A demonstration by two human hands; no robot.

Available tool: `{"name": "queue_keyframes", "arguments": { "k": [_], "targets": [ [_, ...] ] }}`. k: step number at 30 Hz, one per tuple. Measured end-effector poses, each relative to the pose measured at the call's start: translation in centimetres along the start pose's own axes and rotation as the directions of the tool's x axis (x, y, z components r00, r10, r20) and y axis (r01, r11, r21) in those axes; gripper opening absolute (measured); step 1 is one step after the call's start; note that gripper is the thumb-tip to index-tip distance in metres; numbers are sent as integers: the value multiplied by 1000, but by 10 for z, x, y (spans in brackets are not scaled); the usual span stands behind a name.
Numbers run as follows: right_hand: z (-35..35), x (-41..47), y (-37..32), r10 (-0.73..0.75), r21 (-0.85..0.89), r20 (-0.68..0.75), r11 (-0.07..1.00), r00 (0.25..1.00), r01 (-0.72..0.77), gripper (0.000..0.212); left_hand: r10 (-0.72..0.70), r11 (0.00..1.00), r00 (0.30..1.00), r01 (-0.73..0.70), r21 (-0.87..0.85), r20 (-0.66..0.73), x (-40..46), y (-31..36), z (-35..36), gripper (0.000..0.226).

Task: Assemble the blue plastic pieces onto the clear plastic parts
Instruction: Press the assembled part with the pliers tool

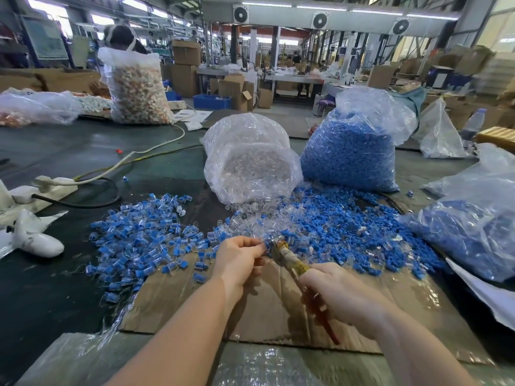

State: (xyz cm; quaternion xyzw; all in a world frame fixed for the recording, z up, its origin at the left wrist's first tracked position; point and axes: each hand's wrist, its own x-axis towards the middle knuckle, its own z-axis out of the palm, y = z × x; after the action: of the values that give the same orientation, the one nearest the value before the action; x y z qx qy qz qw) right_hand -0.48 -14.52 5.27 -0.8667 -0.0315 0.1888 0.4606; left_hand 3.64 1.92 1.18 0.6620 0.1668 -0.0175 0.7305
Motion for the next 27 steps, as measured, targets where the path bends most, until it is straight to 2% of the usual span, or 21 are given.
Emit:
{"name": "queue_keyframes", "arguments": {
  "k": [4,12,14,17,23,27],
  "targets": [
    [0,-2,-3,24,87,106,996,994,-34,10,-7,1000,1000,7,7,-22,0,3,-3,3],
    [0,-5,-2,80,12,145,996,986,-83,55,-13,999,1000,13,35,-21,1,6,-6,4],
    [2,-5,-2,66,-42,137,997,988,-60,48,-4,1000,1000,5,27,-21,0,6,-5,4],
    [3,-5,-2,32,-158,87,987,996,-18,18,13,1000,1000,-13,7,-11,-3,7,-3,6],
    [1,-4,2,12,-245,57,969,998,2,26,21,1000,1000,-21,12,4,-8,4,1,7],
    [-2,-6,4,77,-146,111,987,991,-60,32,37,999,999,-37,15,-15,-8,3,2,8]
  ]
}}
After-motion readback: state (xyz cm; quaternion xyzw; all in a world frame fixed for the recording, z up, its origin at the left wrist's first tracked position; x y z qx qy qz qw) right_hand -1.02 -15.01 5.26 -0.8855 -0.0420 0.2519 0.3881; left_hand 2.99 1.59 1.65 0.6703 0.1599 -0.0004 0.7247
